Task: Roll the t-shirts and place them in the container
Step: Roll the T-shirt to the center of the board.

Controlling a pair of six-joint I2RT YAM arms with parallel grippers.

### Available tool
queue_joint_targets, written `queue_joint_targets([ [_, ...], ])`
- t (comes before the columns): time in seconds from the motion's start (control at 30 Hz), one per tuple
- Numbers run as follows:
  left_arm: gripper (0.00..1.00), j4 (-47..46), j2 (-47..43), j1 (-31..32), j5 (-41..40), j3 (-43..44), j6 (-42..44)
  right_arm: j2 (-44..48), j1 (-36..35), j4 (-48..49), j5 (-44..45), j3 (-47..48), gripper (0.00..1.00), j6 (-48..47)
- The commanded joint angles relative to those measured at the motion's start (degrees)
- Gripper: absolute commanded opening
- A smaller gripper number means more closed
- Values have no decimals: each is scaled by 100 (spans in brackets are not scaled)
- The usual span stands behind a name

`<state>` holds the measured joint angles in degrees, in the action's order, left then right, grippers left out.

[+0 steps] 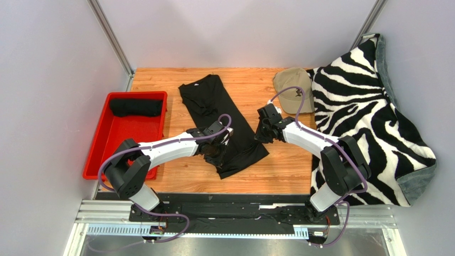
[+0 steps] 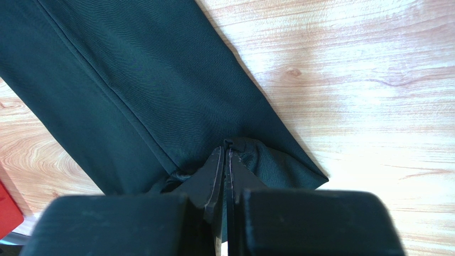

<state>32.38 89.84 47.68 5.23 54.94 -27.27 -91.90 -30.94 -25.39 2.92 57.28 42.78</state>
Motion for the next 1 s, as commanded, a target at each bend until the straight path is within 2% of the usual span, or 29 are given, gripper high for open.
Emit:
queue_joint_targets([
  [0.0,20,-48,25,-75,-66,157,64,-4,35,254,42,187,3,-60],
  [0.07,17,-22,24,-101,-49,175,98,-12,35,262,51,187,3,-51],
  [0.13,17,-21,16,-92,56,201,151,-30,26,254,51,196,3,-51],
  [0.2,25,-47,-19,-101,205,175,239,-47,26,262,42,187,3,-51],
  [0.23,34,-74,-37,-101,267,158,257,-48,26,271,33,187,3,-51],
  [0.33,50,-135,-116,-101,329,96,283,-48,26,280,33,179,3,-42],
  [0.43,53,-267,-213,-92,452,26,257,-48,18,289,25,170,3,-42],
  [0.6,50,-355,-55,-101,531,-18,257,-65,27,298,7,161,3,-33],
  [0.83,27,-408,138,-101,479,-71,143,-65,35,306,16,152,2,-33],
  [0.97,26,-320,148,-101,330,-45,143,-74,35,315,16,143,2,-33],
])
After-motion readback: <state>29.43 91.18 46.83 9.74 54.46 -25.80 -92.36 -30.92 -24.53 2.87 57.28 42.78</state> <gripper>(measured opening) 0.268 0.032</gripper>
